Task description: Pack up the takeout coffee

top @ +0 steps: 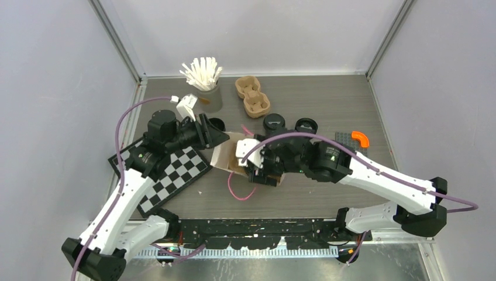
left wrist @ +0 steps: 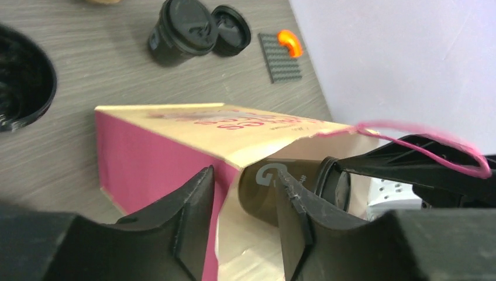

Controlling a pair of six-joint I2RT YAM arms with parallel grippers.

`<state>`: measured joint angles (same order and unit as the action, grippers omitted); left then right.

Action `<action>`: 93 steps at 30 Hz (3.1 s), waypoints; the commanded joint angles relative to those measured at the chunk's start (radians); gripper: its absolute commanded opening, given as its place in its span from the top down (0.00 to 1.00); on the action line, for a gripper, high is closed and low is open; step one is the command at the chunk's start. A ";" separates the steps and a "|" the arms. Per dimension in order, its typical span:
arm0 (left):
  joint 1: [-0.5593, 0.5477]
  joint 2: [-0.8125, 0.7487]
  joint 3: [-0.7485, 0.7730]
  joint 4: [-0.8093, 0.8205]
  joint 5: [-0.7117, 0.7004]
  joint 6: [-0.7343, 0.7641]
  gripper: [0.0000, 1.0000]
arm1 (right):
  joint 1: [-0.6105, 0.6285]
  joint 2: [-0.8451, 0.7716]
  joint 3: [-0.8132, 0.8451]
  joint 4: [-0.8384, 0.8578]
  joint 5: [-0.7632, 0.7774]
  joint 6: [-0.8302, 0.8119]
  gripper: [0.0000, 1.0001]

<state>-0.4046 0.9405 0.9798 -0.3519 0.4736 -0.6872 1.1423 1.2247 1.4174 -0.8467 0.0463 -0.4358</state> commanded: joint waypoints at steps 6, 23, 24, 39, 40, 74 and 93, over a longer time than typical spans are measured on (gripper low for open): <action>-0.002 -0.178 0.168 -0.539 -0.087 0.185 0.45 | 0.168 -0.032 -0.118 0.057 0.181 0.021 0.30; -0.002 -0.164 0.127 -0.564 -0.022 0.309 0.42 | 0.272 -0.027 -0.173 0.102 0.336 -0.003 0.30; -0.002 -0.162 0.123 -0.564 -0.014 0.312 0.43 | 0.274 -0.025 -0.175 0.103 0.340 0.002 0.30; -0.002 -0.178 0.047 -0.433 0.031 0.310 0.79 | 0.290 -0.066 -0.208 0.068 0.368 0.051 0.31; -0.002 -0.184 0.038 -0.419 0.055 0.300 0.86 | 0.289 -0.075 -0.212 0.069 0.370 0.052 0.31; -0.003 -0.441 -0.182 -0.324 0.178 0.294 1.00 | 0.156 0.134 -0.221 0.327 0.200 -0.336 0.29; -0.003 -0.433 -0.178 -0.379 0.053 0.203 0.60 | 0.157 0.116 -0.349 0.494 0.181 -0.372 0.29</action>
<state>-0.4057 0.5045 0.8017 -0.7387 0.5415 -0.4698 1.2984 1.3640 1.0824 -0.4480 0.2256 -0.7853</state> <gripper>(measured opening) 0.398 0.809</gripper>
